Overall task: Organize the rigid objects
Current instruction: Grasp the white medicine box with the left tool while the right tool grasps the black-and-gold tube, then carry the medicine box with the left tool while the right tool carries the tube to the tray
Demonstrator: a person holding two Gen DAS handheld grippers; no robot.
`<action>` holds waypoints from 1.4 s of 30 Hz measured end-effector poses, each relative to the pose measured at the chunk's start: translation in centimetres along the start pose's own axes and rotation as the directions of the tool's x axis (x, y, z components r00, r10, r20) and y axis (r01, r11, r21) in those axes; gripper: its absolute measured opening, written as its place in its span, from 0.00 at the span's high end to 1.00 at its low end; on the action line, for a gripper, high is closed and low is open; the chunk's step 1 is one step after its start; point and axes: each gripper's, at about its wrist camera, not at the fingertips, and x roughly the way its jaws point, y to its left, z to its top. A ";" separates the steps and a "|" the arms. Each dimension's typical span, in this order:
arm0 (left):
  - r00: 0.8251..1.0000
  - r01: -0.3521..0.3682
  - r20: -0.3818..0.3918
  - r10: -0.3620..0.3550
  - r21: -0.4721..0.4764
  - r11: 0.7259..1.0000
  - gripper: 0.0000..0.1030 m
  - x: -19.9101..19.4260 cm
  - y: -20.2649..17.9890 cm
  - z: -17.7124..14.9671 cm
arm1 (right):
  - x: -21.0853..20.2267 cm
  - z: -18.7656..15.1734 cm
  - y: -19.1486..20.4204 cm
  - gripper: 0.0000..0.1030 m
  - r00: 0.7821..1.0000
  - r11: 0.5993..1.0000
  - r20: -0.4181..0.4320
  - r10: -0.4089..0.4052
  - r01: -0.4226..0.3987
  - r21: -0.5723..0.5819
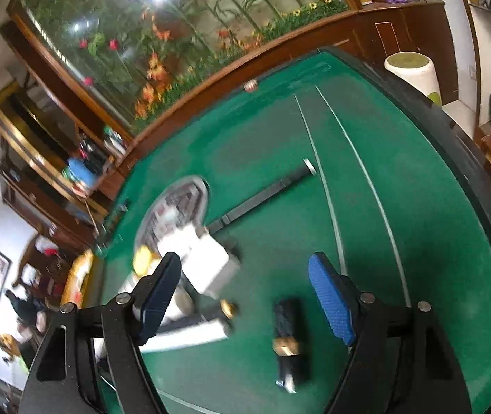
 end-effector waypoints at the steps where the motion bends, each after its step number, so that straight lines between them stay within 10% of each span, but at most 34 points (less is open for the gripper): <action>1: 1.000 0.005 -0.001 -0.005 0.000 1.000 0.62 0.0 0.0 0.0 | 0.0 -0.5 -0.1 0.28 1.000 1.000 -0.013 -0.016 0.016 -0.013; 8: 1.000 0.001 0.001 -0.001 0.015 1.000 0.62 -0.1 -0.4 0.0 | 1.3 -3.4 1.2 0.49 0.983 0.977 -0.099 -0.155 0.138 -0.163; 13: 1.000 0.007 0.002 -0.007 0.010 1.000 0.62 -0.2 -0.3 -0.1 | 2.1 -4.2 2.5 0.83 0.960 0.938 -0.076 -0.270 0.244 -0.248; 22: 1.000 0.007 0.003 -0.007 0.007 1.000 0.62 -0.2 -0.3 -0.1 | 0.7 -2.9 6.9 0.83 0.998 0.970 -0.019 -0.061 0.055 -0.236; 32: 1.000 0.013 0.004 -0.013 0.000 1.000 0.62 -0.3 -0.2 -0.1 | 7.1 -2.5 19.3 0.83 0.984 0.912 -0.130 0.122 -0.163 -0.377; 42: 1.000 0.007 0.003 -0.007 0.006 1.000 0.62 -0.1 -0.4 0.0 | 9.3 -3.1 17.5 0.83 0.978 0.932 -0.164 0.131 -0.178 -0.315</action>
